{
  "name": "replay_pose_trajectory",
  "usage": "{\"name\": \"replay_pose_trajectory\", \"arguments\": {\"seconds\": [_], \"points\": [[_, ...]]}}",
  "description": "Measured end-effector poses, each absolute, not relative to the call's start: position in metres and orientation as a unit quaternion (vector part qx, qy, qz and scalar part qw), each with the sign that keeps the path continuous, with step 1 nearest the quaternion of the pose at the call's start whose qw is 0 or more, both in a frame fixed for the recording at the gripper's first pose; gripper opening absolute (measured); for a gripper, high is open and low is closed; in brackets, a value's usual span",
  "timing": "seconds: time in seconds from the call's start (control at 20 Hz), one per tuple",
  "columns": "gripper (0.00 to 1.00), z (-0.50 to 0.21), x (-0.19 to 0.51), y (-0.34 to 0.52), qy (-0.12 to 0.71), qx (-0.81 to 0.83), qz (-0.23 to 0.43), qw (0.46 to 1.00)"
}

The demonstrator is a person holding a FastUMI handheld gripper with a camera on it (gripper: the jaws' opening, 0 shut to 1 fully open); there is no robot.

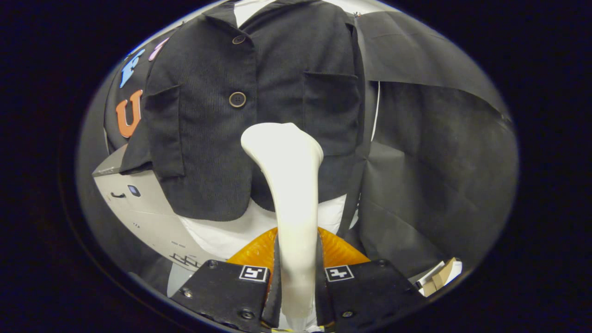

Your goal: Iron the clothes twice with a garment steamer, once on the left side and once on the right side.

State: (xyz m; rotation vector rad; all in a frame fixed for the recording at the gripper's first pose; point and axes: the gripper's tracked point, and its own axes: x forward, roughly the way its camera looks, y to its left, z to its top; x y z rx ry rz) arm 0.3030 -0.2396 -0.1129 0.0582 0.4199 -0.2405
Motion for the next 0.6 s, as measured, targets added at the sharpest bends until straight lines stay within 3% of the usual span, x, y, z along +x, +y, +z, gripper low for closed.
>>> {"name": "replay_pose_trajectory", "arguments": {"seconds": [0.6], "points": [[0.32,-0.085,0.243,-0.204,0.189,0.066,-0.138,0.970]]}}
